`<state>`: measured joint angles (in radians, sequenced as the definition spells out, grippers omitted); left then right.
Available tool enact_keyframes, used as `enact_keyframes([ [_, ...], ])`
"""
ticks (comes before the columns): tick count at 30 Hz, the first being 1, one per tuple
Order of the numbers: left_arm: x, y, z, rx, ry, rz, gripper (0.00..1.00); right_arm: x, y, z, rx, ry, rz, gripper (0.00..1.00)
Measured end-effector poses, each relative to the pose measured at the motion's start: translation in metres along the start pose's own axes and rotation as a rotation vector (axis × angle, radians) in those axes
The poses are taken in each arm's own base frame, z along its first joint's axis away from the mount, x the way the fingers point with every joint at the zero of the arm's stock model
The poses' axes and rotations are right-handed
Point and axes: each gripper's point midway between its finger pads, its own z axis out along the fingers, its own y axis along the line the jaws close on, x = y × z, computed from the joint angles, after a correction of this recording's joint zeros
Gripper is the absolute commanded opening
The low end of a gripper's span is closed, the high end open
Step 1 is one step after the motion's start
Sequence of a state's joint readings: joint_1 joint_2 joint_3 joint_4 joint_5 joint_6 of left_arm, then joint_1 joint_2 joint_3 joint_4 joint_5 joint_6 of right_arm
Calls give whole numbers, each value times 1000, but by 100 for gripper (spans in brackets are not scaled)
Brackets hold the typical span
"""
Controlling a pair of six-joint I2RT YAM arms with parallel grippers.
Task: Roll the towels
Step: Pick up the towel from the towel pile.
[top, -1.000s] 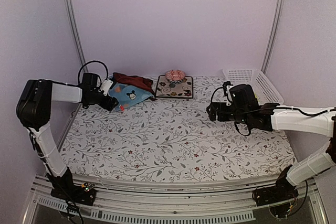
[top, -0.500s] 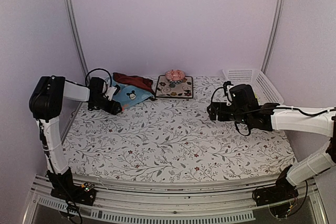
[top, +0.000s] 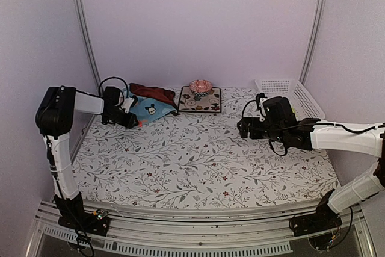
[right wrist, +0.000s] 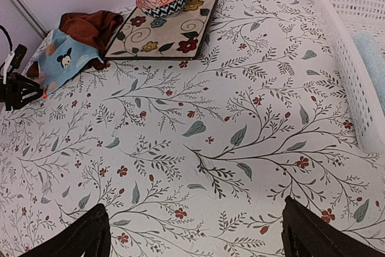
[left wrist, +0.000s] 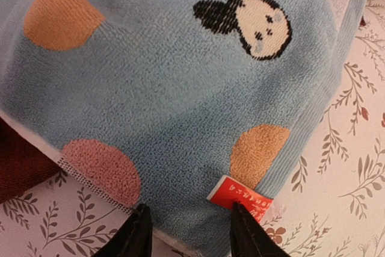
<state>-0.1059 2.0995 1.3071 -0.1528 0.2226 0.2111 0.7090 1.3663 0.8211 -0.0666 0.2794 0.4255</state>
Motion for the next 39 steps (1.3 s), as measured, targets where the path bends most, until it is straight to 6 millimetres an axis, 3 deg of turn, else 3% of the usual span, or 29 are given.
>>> enact_keyframes([
  [5, 1, -1, 0, 4, 8, 2, 50, 0, 0, 0, 0, 0, 0, 99],
  [8, 2, -3, 0, 6, 15, 6, 59, 0, 0, 0, 0, 0, 0, 99],
  [18, 6, -8, -3, 27, 39, 19, 59, -1, 0, -1, -1, -3, 1, 99],
  [24, 7, -7, -4, 23, 42, 20, 48, -1, 0, -1, -1, -4, 0, 99],
  [28, 9, -6, -4, 14, 51, 21, 35, -1, 1, -1, -2, -4, -1, 99],
  [30, 9, -5, -4, 9, 54, 19, 27, -1, 1, -1, -2, -4, -1, 99],
  [34, 10, -3, -4, 0, 60, 22, 0, -2, 1, -2, -2, -7, -1, 99],
  [39, 10, -4, -5, 3, 71, 15, 0, -3, 0, -2, 6, -12, -1, 99],
])
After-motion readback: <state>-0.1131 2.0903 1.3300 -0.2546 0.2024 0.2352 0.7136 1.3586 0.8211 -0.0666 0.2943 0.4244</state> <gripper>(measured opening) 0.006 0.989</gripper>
